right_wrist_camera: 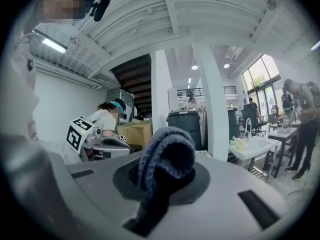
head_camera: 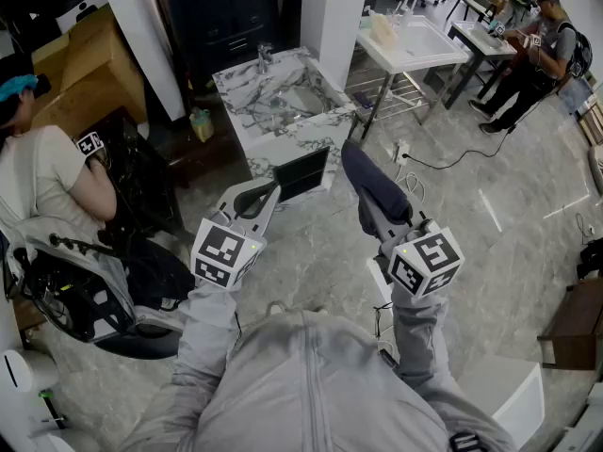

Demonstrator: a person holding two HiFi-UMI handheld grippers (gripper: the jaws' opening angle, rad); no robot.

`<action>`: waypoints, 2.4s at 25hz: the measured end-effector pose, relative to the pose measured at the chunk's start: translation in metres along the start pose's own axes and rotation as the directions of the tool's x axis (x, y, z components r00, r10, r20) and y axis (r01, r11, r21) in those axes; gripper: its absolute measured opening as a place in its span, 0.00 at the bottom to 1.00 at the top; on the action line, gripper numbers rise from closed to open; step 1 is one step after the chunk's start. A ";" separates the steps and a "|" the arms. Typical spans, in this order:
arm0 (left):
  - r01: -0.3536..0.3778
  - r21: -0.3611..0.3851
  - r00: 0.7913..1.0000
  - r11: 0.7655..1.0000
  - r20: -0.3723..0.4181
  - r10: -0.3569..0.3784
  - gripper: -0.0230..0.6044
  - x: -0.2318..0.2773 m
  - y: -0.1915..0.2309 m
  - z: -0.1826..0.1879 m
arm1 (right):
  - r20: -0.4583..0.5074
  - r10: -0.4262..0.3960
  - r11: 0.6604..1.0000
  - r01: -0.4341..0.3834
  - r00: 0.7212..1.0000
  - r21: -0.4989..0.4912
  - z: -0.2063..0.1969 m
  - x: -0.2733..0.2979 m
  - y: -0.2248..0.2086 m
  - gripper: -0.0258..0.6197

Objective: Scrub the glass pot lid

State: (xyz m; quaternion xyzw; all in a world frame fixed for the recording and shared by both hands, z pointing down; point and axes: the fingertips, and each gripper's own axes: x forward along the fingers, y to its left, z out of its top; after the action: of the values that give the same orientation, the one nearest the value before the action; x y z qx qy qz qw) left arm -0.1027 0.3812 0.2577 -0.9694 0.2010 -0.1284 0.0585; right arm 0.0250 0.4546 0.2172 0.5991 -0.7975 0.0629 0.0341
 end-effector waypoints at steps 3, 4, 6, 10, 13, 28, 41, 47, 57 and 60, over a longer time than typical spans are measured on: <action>-0.001 0.002 1.000 1.000 -0.003 0.001 0.08 0.002 -0.005 0.003 | 0.002 0.000 1.000 0.000 1.000 -0.004 0.002 -0.004 -0.003 0.13; -0.003 0.003 1.000 1.000 -0.004 0.003 0.08 0.003 -0.007 0.004 | 0.002 0.001 1.000 -0.001 1.000 -0.005 0.003 -0.006 -0.005 0.13; -0.007 0.002 1.000 1.000 -0.005 0.007 0.08 0.005 -0.010 0.007 | 0.007 0.005 1.000 -0.005 1.000 -0.005 0.004 -0.010 -0.007 0.13; -0.015 -0.003 1.000 1.000 -0.006 0.015 0.08 0.010 -0.019 0.010 | 0.044 0.019 1.000 -0.019 0.999 0.010 0.011 -0.019 -0.012 0.13; -0.020 -0.005 1.000 1.000 -0.006 0.020 0.08 0.014 -0.027 0.013 | 0.037 0.025 1.000 -0.025 0.999 -0.011 0.012 -0.026 -0.016 0.13; -0.043 -0.047 0.999 0.998 0.006 0.044 0.08 0.044 -0.057 0.020 | -0.013 0.023 1.000 -0.023 1.000 -0.002 -0.004 -0.050 -0.061 0.13; -0.065 -0.070 0.998 0.995 0.007 0.066 0.08 0.084 0.002 0.003 | 0.007 0.021 0.995 -0.022 1.000 0.094 -0.005 0.005 -0.098 0.13; -0.086 -0.066 0.996 0.994 -0.002 0.086 0.08 0.118 0.076 -0.008 | -0.027 -0.006 0.997 0.008 1.000 0.071 -0.002 0.082 -0.128 0.13; -0.049 -0.082 0.999 0.995 -0.008 0.049 0.08 0.181 0.183 -0.008 | -0.088 -0.062 0.997 0.065 0.994 0.036 0.016 0.197 -0.171 0.13; -0.043 -0.091 0.999 0.995 -0.014 0.042 0.08 0.193 0.204 -0.015 | -0.101 -0.058 0.998 0.062 0.993 0.033 0.013 0.220 -0.176 0.13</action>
State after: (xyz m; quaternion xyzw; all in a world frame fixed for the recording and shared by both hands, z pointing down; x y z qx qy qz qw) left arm -0.0123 0.1162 0.2822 -0.9658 0.2274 -0.1239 0.0155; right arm 0.1324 0.1950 0.2431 0.6195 -0.7751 0.1062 0.0648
